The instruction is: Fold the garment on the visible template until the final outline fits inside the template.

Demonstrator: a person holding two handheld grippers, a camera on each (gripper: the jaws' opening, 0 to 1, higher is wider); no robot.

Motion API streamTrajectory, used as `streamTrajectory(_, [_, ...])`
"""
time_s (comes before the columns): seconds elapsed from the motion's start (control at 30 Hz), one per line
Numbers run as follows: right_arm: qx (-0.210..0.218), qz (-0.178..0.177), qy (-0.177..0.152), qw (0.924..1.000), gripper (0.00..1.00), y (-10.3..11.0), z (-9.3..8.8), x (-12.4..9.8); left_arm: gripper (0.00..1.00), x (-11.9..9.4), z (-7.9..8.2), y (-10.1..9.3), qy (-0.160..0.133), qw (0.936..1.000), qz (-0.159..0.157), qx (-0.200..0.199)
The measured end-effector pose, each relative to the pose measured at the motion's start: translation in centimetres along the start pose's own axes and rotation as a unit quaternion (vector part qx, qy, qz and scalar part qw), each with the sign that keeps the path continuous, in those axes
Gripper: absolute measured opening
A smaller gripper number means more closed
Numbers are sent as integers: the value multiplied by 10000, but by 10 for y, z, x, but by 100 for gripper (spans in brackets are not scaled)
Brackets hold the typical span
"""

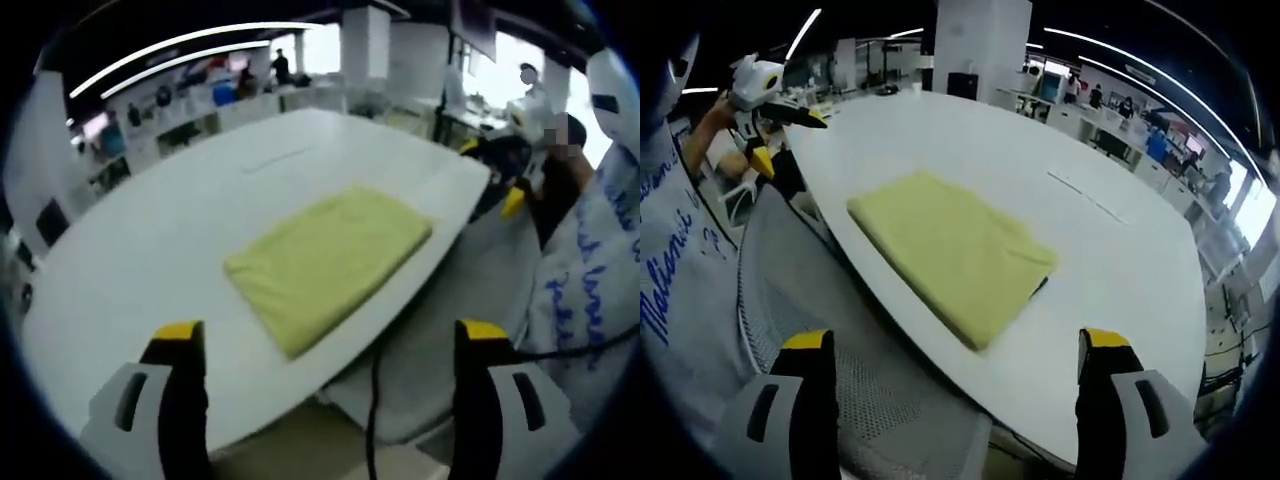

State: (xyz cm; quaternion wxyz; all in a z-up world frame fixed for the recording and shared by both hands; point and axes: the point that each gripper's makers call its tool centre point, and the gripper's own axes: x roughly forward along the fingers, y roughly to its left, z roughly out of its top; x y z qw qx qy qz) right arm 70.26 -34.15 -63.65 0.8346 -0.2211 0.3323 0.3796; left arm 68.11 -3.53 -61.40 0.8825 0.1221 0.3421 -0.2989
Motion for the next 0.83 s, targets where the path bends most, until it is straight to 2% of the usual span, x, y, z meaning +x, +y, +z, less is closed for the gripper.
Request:
streamTrajectory(0.17, [-13, 31, 15, 10000, 100, 2, 1, 1, 99, -1, 3, -2, -72, 10000, -20, -22])
streamTrajectory(0.37, [-30, 19, -33, 10000, 100, 1, 5, 1, 99, 0, 1, 2, -8, 10000, 42, 48])
streamTrajectory(0.63, [-158, 97, 101, 9998, 100, 4, 6, 3, 99, -7, 0, 2, -40, 9999, 114, 38])
streamTrajectory(0.83, [-120, 6, 60, 9999, 100, 0, 9, 0, 99, -5, -2, -1, -24, 10000, 24, 6])
